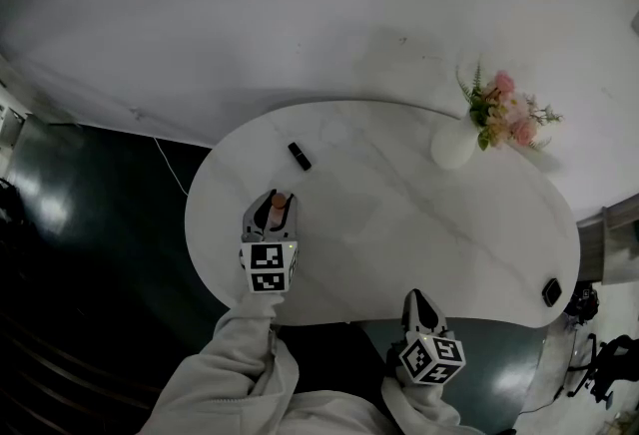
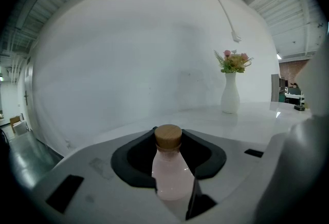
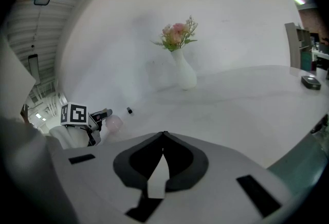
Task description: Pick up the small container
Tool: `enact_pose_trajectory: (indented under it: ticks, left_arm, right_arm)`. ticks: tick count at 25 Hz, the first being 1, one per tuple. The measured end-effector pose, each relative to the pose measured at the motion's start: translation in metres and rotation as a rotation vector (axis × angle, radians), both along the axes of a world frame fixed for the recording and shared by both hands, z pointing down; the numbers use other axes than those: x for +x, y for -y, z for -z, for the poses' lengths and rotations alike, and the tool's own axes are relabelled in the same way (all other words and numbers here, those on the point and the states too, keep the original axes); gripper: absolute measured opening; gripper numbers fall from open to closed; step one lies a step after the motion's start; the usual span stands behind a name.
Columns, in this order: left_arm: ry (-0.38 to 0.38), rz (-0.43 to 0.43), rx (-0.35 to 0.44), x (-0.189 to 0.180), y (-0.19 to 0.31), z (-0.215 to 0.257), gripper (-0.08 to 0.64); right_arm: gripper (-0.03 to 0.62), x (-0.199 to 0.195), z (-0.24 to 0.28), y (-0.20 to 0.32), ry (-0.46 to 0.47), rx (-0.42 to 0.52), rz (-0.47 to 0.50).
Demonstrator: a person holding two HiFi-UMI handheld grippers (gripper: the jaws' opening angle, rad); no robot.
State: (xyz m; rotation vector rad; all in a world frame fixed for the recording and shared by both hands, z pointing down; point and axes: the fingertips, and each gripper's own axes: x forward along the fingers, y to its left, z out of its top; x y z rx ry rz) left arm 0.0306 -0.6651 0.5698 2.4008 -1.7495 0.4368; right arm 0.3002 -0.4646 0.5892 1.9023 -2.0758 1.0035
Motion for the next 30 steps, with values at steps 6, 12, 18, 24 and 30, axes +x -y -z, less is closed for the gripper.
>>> enact_pose_trajectory:
  ticks: [6, 12, 18, 24, 30]
  left_arm:
    - [-0.011, -0.008, -0.008, 0.003, -0.003, 0.003, 0.138]
    - [-0.02, -0.041, 0.016, 0.015, -0.009, 0.022, 0.138]
    - [-0.051, -0.095, 0.03, 0.03, -0.017, 0.048, 0.137]
    - [-0.074, -0.15, 0.039, 0.046, -0.028, 0.069, 0.138]
    - [-0.088, -0.203, 0.039, 0.061, -0.047, 0.078, 0.138]
  right_arm:
    - [0.049, 0.003, 0.004, 0.003, -0.004, 0.012, 0.006]
    - [0.049, 0.007, 0.013, 0.01, -0.006, 0.037, 0.011]
    - [0.049, 0.011, 0.025, 0.02, -0.009, 0.072, 0.008]
    - [0.049, 0.021, 0.044, 0.029, -0.021, 0.119, -0.01]
    - [0.049, 0.033, 0.059, 0.034, -0.04, 0.155, -0.028]
